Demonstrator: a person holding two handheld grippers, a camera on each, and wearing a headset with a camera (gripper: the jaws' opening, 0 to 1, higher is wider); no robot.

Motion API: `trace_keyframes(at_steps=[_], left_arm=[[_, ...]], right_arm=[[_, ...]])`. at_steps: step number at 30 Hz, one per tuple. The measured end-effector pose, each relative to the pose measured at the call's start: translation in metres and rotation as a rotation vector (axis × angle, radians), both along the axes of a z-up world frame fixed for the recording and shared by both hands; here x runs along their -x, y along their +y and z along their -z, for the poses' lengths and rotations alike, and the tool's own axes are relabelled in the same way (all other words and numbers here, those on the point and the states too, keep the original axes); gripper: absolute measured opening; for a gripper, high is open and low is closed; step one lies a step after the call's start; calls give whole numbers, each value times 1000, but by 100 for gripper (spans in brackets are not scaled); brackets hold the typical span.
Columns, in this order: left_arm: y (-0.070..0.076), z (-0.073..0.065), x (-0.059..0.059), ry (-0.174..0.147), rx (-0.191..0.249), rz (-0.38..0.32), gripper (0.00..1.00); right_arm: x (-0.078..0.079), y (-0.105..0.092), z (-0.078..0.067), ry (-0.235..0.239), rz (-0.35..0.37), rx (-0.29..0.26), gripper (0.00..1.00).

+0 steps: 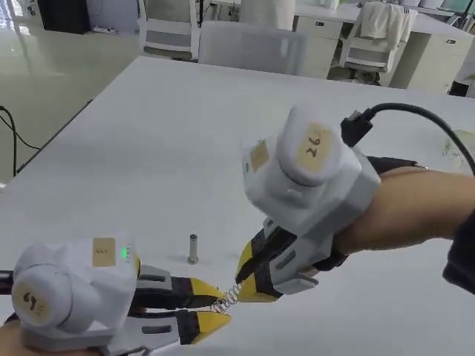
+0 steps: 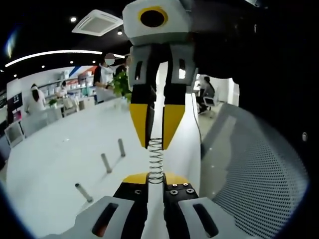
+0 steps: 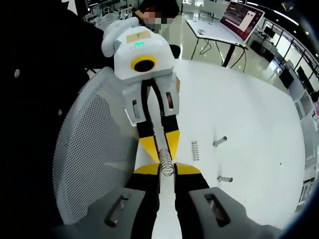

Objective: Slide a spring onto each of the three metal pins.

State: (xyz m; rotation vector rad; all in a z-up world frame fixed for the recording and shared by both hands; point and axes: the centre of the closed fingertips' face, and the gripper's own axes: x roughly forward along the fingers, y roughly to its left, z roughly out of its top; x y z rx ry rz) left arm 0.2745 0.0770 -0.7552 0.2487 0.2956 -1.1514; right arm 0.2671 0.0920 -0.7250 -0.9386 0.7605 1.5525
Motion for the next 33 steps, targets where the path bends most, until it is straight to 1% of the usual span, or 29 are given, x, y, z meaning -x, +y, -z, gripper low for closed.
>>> trace_keyframes(at_steps=[3,7,12,13,14,15,18,24,25,27,29,33], left_arm=[[-1,-1,0,-5,2,1,2],[1,-1,1,-10,-2,3,2],[3,0,1,-12,-4,-1,2],[3,-1,0,-14,-1,-1,2],[2,-4,0,-18,12,-2,2],[2,-5,0,-16,19,-3,2],[1,-8,-1,-26,22,-1,2],[0,-13,-1,-38,28,2,2],[0,-15,-1,-40,34,2,2],[0,-18,-2,-44,39,1,2],[-1,-18,-2,-48,30,3,2],[-1,-18,-3,-45,33,5,2]], right_arm=[[2,5,-1,-21,-18,-5,7],[2,6,-1,-26,-26,-4,7],[2,9,-2,-12,-23,-23,8],[2,9,-2,0,-19,-26,8],[3,9,-2,4,-18,-27,8],[2,10,0,1,-20,-26,9],[2,8,5,-2,-22,-12,9],[1,7,11,13,-15,-7,9],[1,6,12,15,-14,-4,9],[1,5,12,15,-12,-3,9],[1,5,12,18,-10,-4,9],[1,4,12,25,-7,2,9]])
